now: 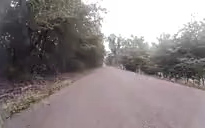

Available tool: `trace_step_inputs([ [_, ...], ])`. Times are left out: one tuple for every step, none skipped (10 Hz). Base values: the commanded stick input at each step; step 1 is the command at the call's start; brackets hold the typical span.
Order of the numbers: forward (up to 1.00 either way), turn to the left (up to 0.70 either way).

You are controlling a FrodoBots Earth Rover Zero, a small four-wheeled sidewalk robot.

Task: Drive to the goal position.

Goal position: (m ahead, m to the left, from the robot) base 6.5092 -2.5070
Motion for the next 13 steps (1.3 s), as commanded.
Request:
trace_step_inputs([
  [0.70,0.00],
  [0.70,0.00],
  [0.70,0.00],
  [0.70,0.00],
  [0.70,0.00],
  [0.70,0.00],
  [0.70,0.00],
  [0.70,0.00],
  [0.70,0.00],
  [0.70,0.00],
  [0.70,0.00],
  [0.70,0.00],
  [0.70,0.00],
])
